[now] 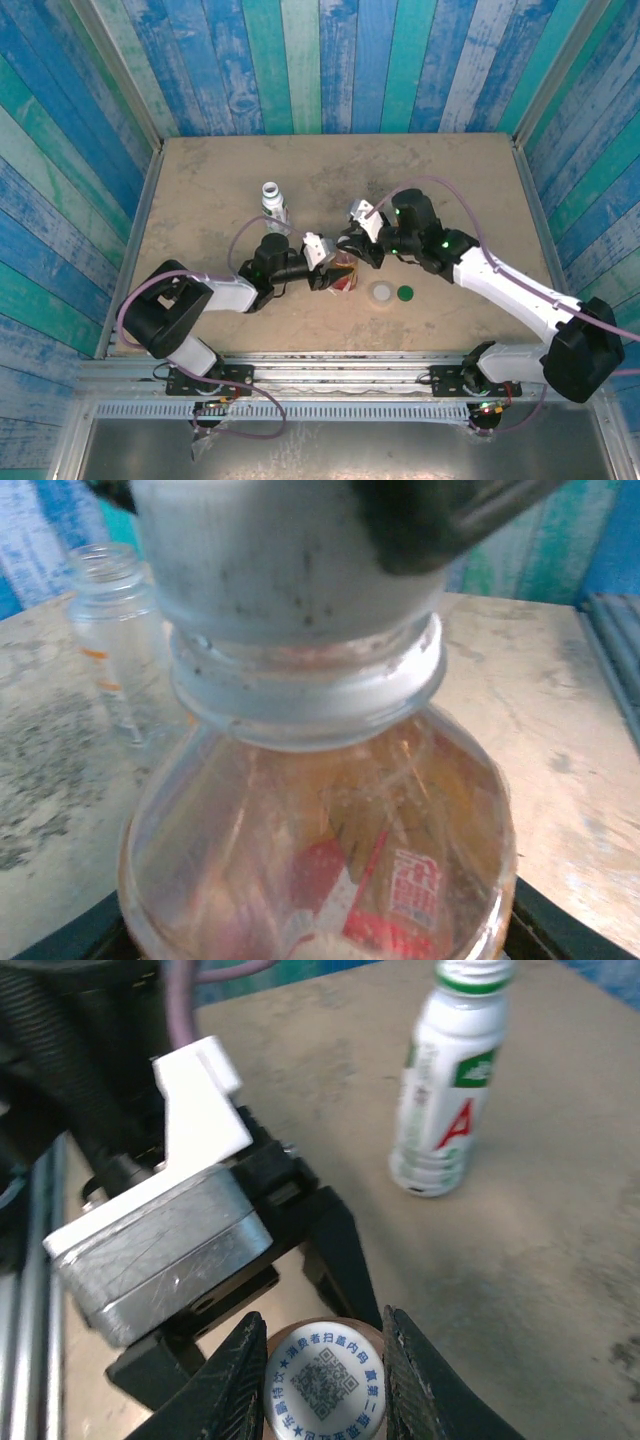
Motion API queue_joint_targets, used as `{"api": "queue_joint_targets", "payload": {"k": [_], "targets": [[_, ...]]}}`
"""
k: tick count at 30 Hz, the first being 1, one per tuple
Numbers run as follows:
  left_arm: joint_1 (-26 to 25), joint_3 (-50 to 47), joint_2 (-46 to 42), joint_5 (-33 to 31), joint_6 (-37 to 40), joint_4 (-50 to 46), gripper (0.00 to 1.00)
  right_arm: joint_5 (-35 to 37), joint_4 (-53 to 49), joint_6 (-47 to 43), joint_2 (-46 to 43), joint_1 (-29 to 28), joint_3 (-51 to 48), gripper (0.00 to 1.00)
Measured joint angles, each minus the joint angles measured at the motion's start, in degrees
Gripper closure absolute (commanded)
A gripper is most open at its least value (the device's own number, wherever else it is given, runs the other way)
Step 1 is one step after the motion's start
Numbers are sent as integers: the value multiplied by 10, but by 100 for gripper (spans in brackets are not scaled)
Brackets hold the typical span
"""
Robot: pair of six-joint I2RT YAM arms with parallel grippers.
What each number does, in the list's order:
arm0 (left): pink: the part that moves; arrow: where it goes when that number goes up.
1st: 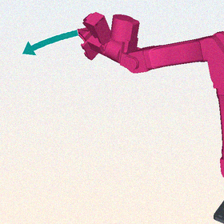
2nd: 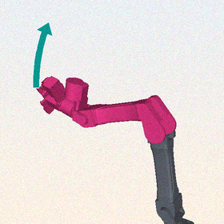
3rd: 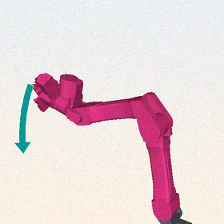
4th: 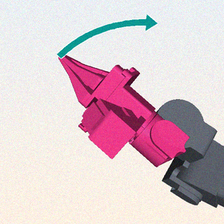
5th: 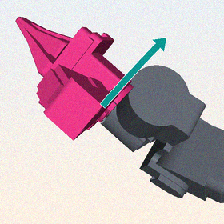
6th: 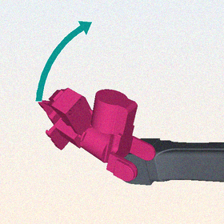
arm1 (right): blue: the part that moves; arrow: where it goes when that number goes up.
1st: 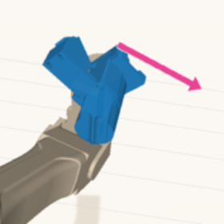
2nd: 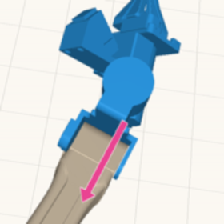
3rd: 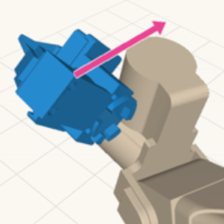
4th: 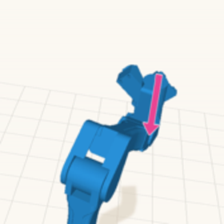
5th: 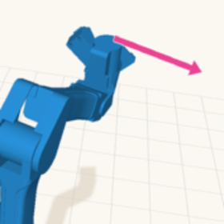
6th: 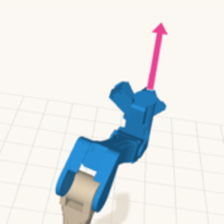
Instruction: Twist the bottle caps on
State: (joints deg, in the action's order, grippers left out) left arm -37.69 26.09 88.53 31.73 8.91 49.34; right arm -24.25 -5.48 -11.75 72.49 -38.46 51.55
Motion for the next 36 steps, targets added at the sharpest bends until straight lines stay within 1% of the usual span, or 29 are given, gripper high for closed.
{"api": "queue_joint_targets", "payload": {"k": [3,6,8,11,12,15,17,19,20,22,24,25,27,30,33,36], "targets": [[-3,16,0,-47,-2,-22,39,89,59,61,-7,-22,-26,78],[-7,26,0,-92,-2,-34,39,194,92,118,-5,-56,-35,78],[-9,33,0,-115,-2,-44,39,256,104,159,-1,-76,-35,80],[-13,41,0,-142,-2,-53,39,354,109,227,10,-110,-29,80],[-14,43,0,-149,-2,-54,39,385,109,247,15,-121,-24,78],[-14,45,0,-165,-5,-54,39,440,103,284,25,-137,-15,73],[-14,45,0,-167,-5,-53,39,452,101,287,25,-139,-15,68],[-14,45,-1,-168,-3,-52,38,438,104,273,20,-132,-17,57],[-13,45,-3,-175,-5,-52,38,426,102,261,15,-126,-20,54],[-3,44,-10,-185,-3,-53,38,388,92,230,-7,-106,-29,41],[6,42,-20,-188,2,-53,38,343,82,195,-32,-87,-34,34],[8,40,-25,-187,6,-52,38,323,80,181,-45,-79,-35,31],[8,36,-30,-175,18,-52,38,274,80,152,-74,-62,-40,30],[8,27,-31,-120,49,-54,38,189,73,100,-115,-39,-49,32],[8,20,-32,-50,80,-65,38,115,33,28,-143,-23,-48,32],[8,20,-32,9,103,-78,37,70,-33,-40,-149,-17,-35,29]]}}
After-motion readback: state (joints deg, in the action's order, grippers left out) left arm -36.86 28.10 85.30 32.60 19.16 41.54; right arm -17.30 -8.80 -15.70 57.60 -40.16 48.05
